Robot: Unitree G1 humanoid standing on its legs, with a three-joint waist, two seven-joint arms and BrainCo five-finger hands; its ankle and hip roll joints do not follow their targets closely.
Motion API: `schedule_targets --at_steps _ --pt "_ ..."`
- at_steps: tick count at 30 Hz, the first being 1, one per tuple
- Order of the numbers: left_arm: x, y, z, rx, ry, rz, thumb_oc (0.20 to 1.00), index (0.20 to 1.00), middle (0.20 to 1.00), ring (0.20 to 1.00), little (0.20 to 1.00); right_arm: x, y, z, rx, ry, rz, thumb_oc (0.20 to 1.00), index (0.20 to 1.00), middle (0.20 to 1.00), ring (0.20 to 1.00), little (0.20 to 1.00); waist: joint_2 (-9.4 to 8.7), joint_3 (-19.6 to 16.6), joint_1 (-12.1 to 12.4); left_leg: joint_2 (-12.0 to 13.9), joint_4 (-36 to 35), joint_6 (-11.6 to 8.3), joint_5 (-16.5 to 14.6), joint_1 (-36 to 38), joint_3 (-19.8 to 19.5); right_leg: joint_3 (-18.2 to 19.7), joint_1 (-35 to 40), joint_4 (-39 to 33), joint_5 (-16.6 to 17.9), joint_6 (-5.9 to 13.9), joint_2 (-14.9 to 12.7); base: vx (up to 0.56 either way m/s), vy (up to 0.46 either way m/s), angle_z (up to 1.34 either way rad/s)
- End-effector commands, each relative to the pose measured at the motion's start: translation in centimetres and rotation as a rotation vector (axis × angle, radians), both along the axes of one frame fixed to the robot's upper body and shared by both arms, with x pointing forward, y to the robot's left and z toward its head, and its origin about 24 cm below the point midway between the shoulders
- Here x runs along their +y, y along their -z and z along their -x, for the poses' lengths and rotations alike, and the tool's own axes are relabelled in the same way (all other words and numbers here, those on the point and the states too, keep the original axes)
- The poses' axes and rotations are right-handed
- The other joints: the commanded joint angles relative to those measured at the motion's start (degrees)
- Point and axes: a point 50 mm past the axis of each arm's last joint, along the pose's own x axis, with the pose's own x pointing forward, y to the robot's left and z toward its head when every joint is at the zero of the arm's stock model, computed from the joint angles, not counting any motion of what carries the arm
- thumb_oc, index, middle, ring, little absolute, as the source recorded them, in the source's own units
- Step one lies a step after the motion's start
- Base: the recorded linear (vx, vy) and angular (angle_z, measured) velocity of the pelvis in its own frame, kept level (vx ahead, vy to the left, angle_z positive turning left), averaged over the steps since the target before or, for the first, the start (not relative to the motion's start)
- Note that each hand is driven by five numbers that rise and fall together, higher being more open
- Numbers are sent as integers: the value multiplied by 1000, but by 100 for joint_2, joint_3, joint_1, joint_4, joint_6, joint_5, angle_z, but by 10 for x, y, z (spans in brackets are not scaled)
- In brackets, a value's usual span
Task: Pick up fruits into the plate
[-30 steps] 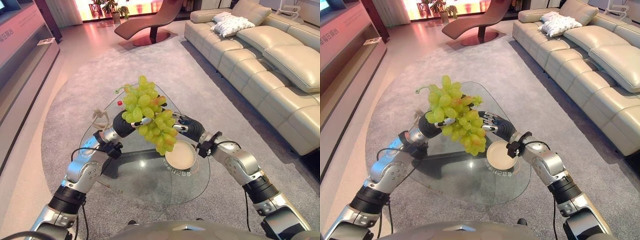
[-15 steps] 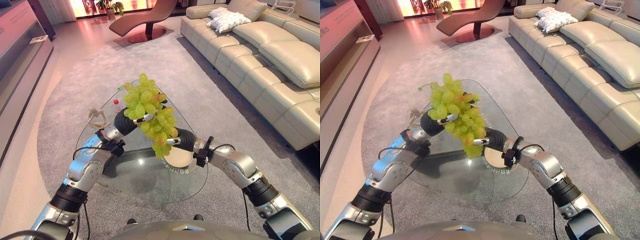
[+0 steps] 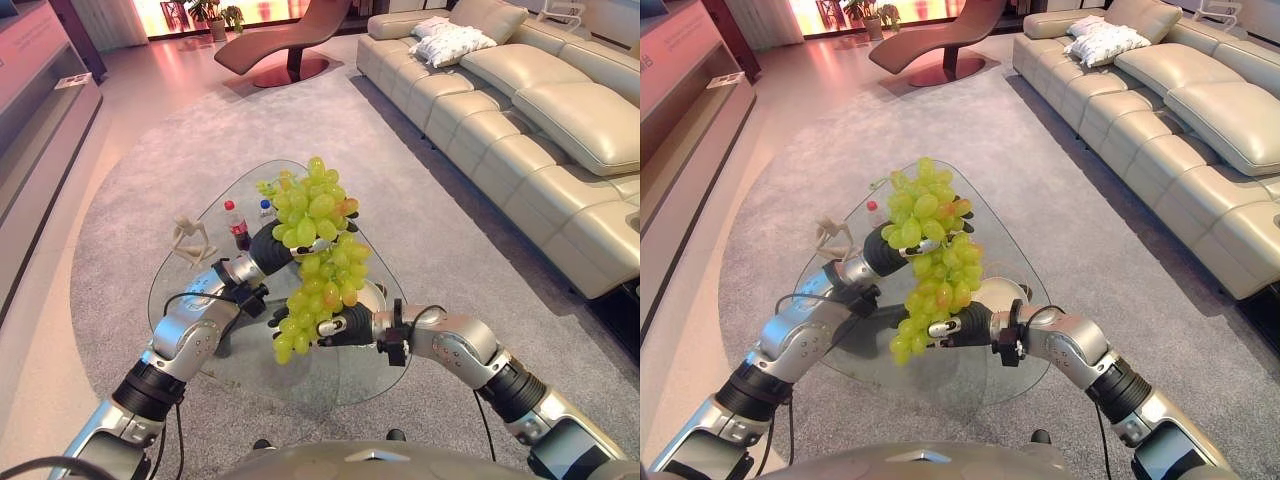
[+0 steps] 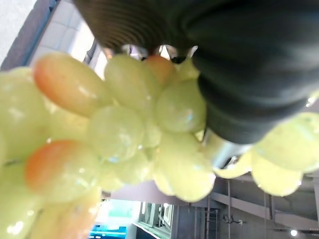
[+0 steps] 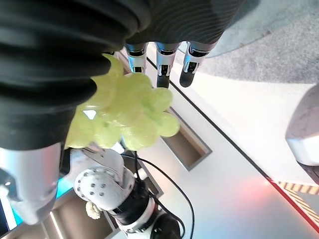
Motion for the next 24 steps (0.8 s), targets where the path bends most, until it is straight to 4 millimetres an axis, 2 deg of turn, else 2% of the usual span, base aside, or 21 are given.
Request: schedule_targets --at_steps 1,6,13,18,21,24 --pt "-9 -36 -13 -172 32 26 200 200 200 200 200 34 -38 10 -90 -123 -217 1000 1000 1000 1000 1000 -255 -87 -25 -42 239 163 -359 -56 -14 -356 229 494 -456 61 -325 0 0 0" --pt "-7 -29 -12 -141 -12 53 200 200 200 200 200 41 -45 9 -87 -77 -267 1000 1000 1000 1000 1000 -253 -66 21 -38 292 159 -364 -84 12 -398 220 501 -431 69 -363 0 0 0" --pt "3 -22 -11 -136 -85 74 200 200 200 200 200 41 -44 7 -75 24 -301 1000 1000 1000 1000 1000 -247 -77 96 -63 276 161 -371 -88 36 -512 243 456 -397 90 -426 0 0 0" --pt "14 -26 -9 -161 -143 100 200 200 200 200 200 32 -46 -5 -165 167 -283 1000 1000 1000 1000 1000 -224 -82 103 -67 265 153 -356 -98 47 -530 242 419 -368 92 -430 0 0 0" --pt "24 -30 -7 -179 -201 133 200 200 200 200 200 17 -57 -19 -296 347 -278 1000 1000 1000 1000 1000 -199 -79 65 -52 259 135 -338 -107 68 -519 223 399 -339 102 -440 -23 15 0" --pt "27 -32 -7 -182 -232 150 200 200 200 200 200 10 -61 -26 -334 452 -282 1000 1000 1000 1000 1000 -180 -84 44 -51 266 132 -341 -104 80 -516 223 385 -330 106 -447 0 0 0"
